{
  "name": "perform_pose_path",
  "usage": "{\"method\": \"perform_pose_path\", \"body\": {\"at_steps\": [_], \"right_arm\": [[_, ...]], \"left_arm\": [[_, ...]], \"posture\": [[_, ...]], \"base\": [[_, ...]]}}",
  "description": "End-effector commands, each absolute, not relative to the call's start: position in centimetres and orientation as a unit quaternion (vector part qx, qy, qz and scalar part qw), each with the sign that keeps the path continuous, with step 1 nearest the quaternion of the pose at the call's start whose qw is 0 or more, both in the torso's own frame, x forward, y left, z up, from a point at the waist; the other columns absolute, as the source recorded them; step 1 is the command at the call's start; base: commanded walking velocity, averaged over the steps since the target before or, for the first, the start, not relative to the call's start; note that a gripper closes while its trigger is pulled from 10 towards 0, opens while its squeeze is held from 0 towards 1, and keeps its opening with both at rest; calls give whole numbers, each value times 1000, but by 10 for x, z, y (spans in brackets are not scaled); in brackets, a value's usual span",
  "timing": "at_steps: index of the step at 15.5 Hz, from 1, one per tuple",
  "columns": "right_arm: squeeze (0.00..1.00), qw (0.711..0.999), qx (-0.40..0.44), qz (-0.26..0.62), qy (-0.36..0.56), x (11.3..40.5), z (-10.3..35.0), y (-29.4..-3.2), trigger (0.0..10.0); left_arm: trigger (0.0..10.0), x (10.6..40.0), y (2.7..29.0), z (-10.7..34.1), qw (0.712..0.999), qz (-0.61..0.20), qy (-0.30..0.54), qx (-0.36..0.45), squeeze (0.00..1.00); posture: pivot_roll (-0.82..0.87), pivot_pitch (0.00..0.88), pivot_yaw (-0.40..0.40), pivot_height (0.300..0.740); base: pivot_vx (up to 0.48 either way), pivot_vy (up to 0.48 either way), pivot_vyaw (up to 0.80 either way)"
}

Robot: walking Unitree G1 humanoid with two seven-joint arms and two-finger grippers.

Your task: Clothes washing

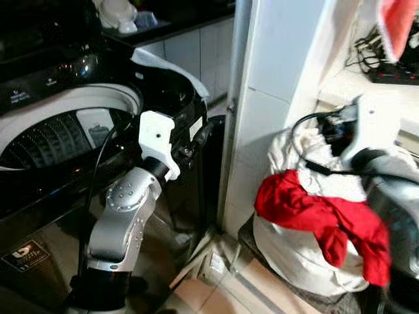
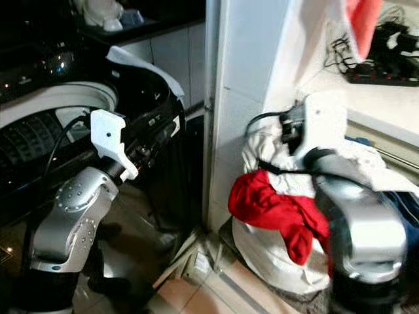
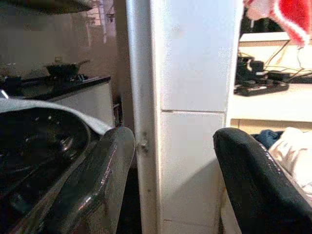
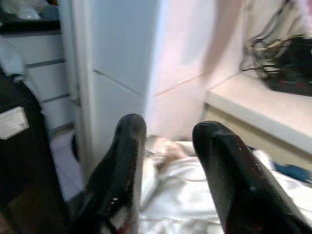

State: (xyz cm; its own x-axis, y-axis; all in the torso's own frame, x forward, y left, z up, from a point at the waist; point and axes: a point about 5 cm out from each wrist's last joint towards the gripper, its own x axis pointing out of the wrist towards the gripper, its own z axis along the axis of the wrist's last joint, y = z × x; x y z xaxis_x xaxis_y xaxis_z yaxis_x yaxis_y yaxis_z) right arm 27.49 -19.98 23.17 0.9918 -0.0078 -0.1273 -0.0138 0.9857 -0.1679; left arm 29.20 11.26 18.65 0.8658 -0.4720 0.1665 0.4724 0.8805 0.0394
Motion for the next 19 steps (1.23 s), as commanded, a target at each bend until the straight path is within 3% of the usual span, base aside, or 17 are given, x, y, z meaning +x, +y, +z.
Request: {"method": "perform_pose_path", "body": {"at_steps": [1, 6, 10, 14, 15, 19], "right_arm": [[1000, 993, -81, 1, 81, 277, 231, -206, 10000], [1000, 983, -87, 16, 162, 282, 221, -241, 10000], [1000, 975, -54, -15, 216, 296, 205, -274, 10000], [1000, 966, -37, -21, 254, 307, 181, -281, 10000], [0, 964, -30, -11, 264, 309, 167, -280, 10000], [0, 951, -51, -28, 304, 307, 146, -285, 10000]], "left_arm": [[10000, 292, 111, 189, 964, -252, -88, -1, 0], [10000, 290, 106, 188, 958, -274, -80, 5, 0], [10000, 268, 89, 188, 903, -425, -68, 15, 0], [10000, 264, 92, 185, 890, -451, -52, 40, 0], [10000, 260, 92, 184, 882, -468, -45, 42, 0], [10000, 252, 91, 180, 863, -502, -25, 49, 0]], "posture": [[5, 0, 19, 740], [5, 0, 19, 740], [4, 0, 20, 740], [11, 0, 14, 740], [14, 0, 14, 740], [20, 0, 13, 740]], "base": [[0, 0, 0], [0, 0, 0], [0, 0, 0], [0, 0, 0], [0, 0, 0], [0, 0, 0]]}}
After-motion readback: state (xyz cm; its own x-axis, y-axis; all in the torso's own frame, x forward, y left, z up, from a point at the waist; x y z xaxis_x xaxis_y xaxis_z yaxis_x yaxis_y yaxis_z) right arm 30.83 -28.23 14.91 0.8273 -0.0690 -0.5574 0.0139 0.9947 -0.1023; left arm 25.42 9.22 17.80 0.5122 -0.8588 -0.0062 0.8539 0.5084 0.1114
